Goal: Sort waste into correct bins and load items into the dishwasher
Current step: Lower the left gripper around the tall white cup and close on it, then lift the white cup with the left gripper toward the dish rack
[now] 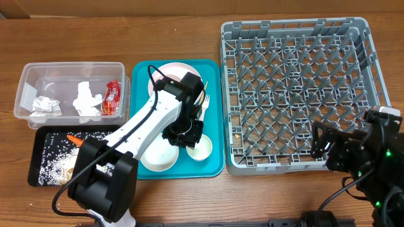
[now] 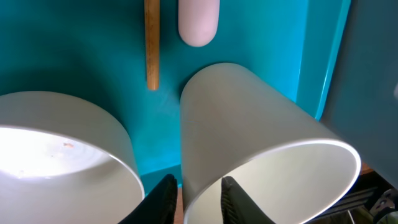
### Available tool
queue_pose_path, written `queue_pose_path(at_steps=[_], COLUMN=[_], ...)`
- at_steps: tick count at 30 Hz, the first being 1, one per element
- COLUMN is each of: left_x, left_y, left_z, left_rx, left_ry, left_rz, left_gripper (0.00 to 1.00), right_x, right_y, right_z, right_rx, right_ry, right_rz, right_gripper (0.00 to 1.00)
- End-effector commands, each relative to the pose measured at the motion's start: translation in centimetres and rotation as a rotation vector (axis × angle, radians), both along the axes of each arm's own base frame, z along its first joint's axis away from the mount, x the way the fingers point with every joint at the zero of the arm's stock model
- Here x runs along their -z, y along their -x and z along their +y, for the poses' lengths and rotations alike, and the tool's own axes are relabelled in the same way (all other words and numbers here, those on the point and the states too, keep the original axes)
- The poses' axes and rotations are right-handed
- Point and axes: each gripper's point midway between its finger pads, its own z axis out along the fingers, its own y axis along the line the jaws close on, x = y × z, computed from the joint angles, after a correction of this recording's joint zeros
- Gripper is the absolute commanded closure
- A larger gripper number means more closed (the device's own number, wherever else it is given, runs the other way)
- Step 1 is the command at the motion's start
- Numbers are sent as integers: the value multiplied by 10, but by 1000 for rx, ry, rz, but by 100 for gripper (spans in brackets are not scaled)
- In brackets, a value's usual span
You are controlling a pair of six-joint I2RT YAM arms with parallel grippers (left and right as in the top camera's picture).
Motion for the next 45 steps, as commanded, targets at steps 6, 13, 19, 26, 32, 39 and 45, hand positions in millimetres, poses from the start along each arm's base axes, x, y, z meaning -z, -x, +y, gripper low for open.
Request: queue_pose_path(at_steps=[6,13,19,26,32,39,45], left_x=[-1,-1,0,7,9,10,7], left_y=[-3,-5,-6,-3,-3,-9,-12], left_z=[-2,-1,1,3,4,5,12], left_rx=[-13,-15,-21,-28,-28,-38,-31], left_ry=[4,-1,-17,-25,-27,-21,-18], left_rz=[-25,-32,-38,-30,-35,-51,-49], left_gripper=[75,74,73,73,90,96,96], right_x=[-8,-8,-8,-8,-8,-8,-8], right_y=[0,0,0,0,0,0,0], right_z=[1,1,1,1,1,1,1], right_rx=[-5,-5,-5,-5,-5,-6,-5], right_ry=[-2,-2,-2,-2,-2,-3,-2], right_rz=[-25,-25,-25,-25,-25,-25,-24], right_gripper=[0,0,0,0,0,0,0])
